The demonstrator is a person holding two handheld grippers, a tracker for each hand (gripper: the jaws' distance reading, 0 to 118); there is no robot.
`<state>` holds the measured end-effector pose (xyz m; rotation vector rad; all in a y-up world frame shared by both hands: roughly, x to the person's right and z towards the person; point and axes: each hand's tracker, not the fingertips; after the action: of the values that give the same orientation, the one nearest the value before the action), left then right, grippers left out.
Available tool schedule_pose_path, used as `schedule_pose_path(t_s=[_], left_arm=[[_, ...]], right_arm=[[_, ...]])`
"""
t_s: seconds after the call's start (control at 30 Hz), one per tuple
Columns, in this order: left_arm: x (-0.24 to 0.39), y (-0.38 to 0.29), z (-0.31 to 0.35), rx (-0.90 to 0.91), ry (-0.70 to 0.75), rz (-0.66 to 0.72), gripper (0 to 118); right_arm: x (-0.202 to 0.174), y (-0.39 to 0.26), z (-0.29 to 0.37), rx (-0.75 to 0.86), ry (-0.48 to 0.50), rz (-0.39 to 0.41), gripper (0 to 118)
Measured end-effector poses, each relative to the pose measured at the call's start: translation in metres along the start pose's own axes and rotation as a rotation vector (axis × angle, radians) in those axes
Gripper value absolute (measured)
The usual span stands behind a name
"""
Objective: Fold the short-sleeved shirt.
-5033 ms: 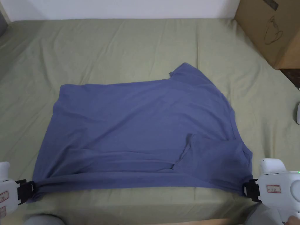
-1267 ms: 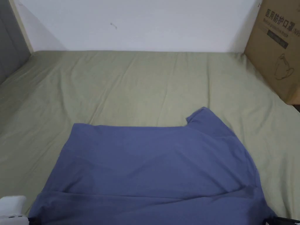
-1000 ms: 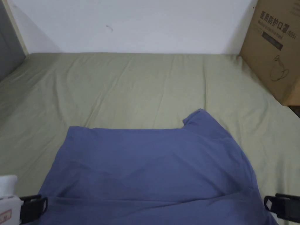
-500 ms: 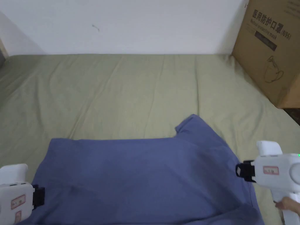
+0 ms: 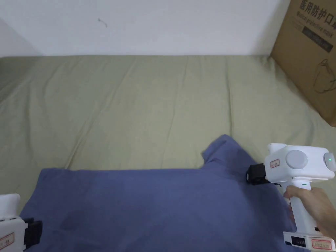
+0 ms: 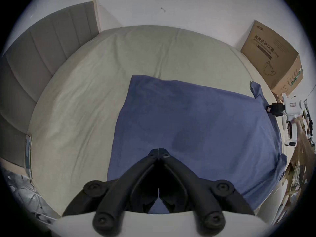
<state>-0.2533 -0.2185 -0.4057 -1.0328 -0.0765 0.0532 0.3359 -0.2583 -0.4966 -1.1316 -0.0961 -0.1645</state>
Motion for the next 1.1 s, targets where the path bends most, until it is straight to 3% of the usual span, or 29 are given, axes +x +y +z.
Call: schedule_pose_path(t_s=[0.03, 0.1, 0.17, 0.27, 0.4, 0.43, 0.53, 0.57, 0.6, 0.87, 0.9, 0.97, 1.0, 1.07, 1.1], left_arm=[[-0.002, -0.001, -0.001, -0.003, 0.002, 0.002, 0], [-0.004, -0.002, -0.003, -0.008, 0.008, 0.001, 0], [-0.007, -0.002, -0.004, -0.010, 0.015, 0.004, 0], [-0.009, -0.001, -0.003, -0.009, 0.025, 0.010, 0], [-0.012, 0.013, -0.002, 0.022, 0.029, -0.012, 0], [-0.014, 0.021, -0.004, 0.042, 0.035, -0.017, 7], [-0.022, 0.052, -0.020, 0.066, 0.041, -0.002, 85], [-0.024, 0.064, -0.030, 0.061, 0.044, 0.009, 98], [-0.027, 0.075, -0.039, 0.061, 0.044, 0.029, 100], [-0.028, 0.134, -0.115, -0.011, 0.093, 0.044, 95], [-0.029, 0.139, -0.124, -0.039, 0.081, 0.041, 85], [-0.027, 0.145, -0.133, -0.144, 0.108, 0.028, 33], [-0.023, 0.143, -0.128, -0.132, 0.106, 0.015, 29], [-0.016, 0.144, -0.122, -0.076, 0.098, -0.027, 1], [-0.015, 0.143, -0.120, -0.075, 0.103, -0.029, 1]], right_arm=[[-0.004, -0.002, 0.007, 0.003, 0.008, 0.005, 64], [-0.008, -0.001, 0.020, 0.054, -0.038, 0.069, 5], [-0.008, 0.004, 0.026, 0.031, 0.074, 0.011, 1], [-0.019, 0.007, 0.035, 0.069, 0.040, 0.041, 1], [-0.022, 0.012, 0.044, 0.084, 0.064, 0.042, 1], [-0.022, 0.013, 0.044, 0.086, 0.059, 0.049, 1], [-0.019, 0.011, 0.043, 0.083, 0.055, 0.055, 1], [-0.017, 0.011, 0.041, 0.081, 0.058, 0.051, 1], [-0.015, 0.011, 0.040, 0.076, 0.059, 0.046, 1], [-0.017, 0.011, 0.032, 0.060, 0.059, 0.060, 1], [-0.017, 0.011, 0.031, 0.059, 0.058, 0.062, 1], [-0.017, 0.011, 0.031, 0.058, 0.057, 0.070, 1], [-0.017, 0.010, 0.031, 0.061, 0.062, 0.066, 1], [-0.017, 0.011, 0.033, 0.064, 0.084, 0.050, 1], [-0.017, 0.011, 0.035, 0.069, 0.080, 0.050, 1]])
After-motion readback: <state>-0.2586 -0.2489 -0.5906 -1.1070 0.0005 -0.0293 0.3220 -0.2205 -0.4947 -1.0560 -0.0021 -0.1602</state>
